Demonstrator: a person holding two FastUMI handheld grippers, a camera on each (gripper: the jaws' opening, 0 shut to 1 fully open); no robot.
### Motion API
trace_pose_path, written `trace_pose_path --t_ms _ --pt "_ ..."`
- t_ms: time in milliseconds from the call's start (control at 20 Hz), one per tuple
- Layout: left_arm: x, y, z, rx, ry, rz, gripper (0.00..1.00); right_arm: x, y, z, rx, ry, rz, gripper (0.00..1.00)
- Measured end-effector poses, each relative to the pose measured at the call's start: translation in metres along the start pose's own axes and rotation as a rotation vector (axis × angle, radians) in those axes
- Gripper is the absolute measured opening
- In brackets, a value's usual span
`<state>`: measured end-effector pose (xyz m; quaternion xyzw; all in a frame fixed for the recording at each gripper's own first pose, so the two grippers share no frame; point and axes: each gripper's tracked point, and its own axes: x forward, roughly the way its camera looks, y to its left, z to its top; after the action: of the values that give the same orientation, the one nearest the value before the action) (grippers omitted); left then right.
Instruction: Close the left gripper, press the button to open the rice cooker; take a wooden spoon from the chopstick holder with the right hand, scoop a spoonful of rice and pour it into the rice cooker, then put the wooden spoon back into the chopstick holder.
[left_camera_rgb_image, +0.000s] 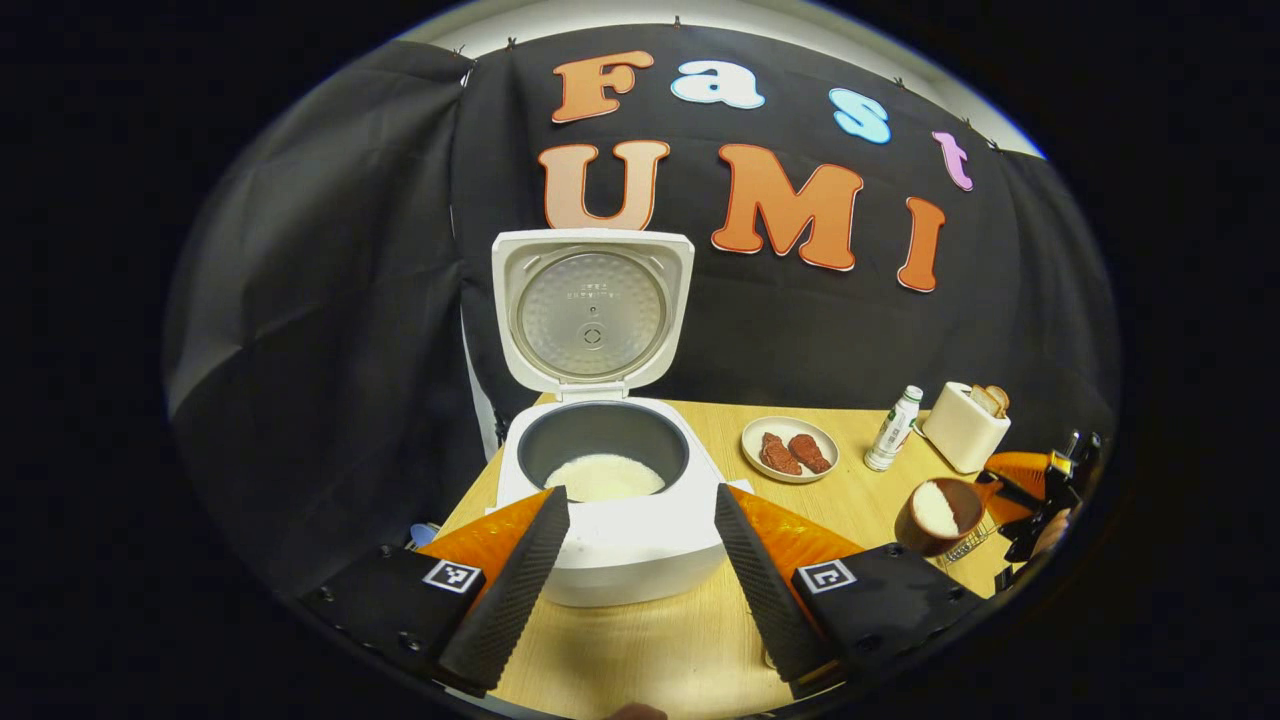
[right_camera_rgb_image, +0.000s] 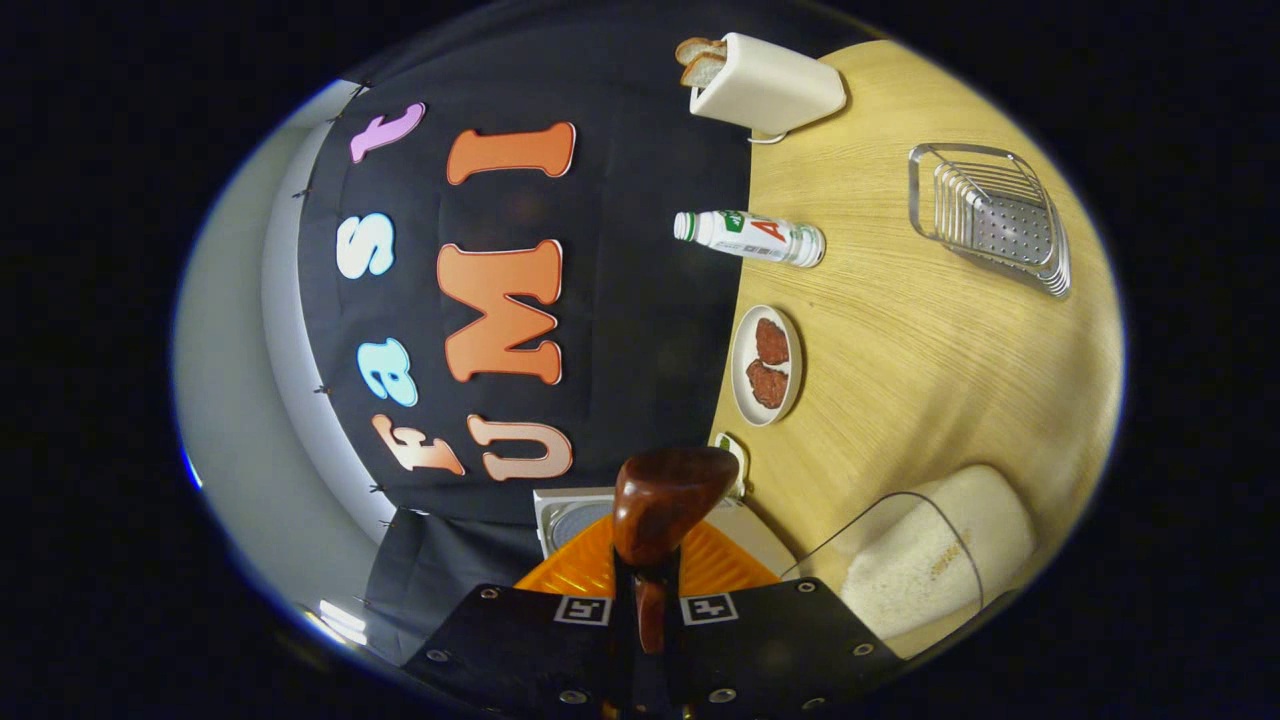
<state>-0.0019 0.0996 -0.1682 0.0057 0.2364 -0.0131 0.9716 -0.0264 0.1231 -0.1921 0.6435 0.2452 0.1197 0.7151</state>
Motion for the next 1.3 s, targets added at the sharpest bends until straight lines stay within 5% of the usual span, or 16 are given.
trace_pose_path --t_ms 400,900,1300 --pt "-0.01 0.028 0.008 -0.032 -0.065 0.02 0.99 0.06 0.056 -0.041 0.022 0.075 0.053 0.11" --pt "-0.05 0.092 0.036 0.015 -0.243 0.178 0.99 0.16 0.093 -0.103 -0.03 0.188 0.037 0.11" --pt "-0.073 0.132 0.027 -0.014 -0.233 0.277 0.99 0.235 0.08 -0.133 -0.135 0.167 -0.075 0.11"
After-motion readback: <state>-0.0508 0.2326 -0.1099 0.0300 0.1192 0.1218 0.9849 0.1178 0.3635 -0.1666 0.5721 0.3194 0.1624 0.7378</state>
